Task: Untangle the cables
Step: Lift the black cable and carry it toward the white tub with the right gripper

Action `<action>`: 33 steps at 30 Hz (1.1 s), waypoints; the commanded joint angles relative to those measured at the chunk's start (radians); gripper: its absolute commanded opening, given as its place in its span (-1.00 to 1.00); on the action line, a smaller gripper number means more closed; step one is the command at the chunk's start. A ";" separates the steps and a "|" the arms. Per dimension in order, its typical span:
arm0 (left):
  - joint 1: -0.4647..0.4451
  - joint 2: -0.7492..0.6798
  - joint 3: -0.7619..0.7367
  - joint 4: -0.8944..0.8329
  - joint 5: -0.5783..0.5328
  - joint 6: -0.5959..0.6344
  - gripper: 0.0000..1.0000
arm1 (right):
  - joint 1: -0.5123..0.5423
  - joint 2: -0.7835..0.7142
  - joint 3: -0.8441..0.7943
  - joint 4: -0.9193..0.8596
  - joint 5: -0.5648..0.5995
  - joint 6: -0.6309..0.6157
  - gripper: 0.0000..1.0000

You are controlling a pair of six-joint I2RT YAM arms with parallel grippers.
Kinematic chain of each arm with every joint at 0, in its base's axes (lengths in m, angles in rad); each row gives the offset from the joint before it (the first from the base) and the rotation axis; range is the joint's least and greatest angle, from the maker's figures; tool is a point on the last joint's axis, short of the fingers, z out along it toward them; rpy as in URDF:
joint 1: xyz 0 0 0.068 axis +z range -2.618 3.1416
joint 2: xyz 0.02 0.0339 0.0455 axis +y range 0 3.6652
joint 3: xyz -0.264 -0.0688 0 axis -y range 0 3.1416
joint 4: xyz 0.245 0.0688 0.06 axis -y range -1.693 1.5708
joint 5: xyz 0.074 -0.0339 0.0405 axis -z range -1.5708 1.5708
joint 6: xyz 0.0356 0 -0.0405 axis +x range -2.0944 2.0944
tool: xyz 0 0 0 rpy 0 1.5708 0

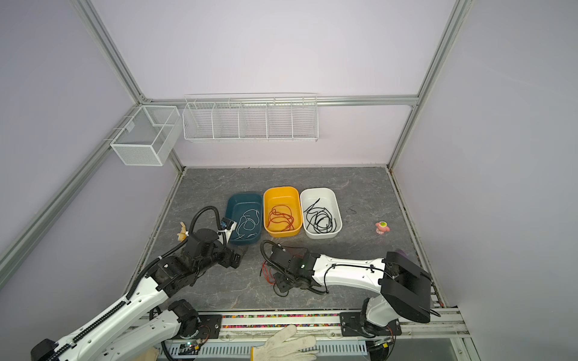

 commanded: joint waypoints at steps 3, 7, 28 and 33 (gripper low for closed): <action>-0.005 0.002 0.007 -0.013 -0.010 0.017 0.99 | 0.003 -0.057 0.014 -0.023 0.037 -0.001 -0.85; -0.004 0.004 0.005 -0.011 -0.006 0.015 0.99 | 0.003 -0.103 0.014 -0.047 0.063 -0.009 -0.86; -0.004 0.017 0.004 -0.005 0.023 0.013 0.99 | -0.009 -0.371 0.113 -0.215 0.184 -0.096 -0.87; -0.004 0.020 0.004 -0.005 0.023 0.012 0.99 | -0.015 -0.407 0.158 -0.260 0.204 -0.121 -0.87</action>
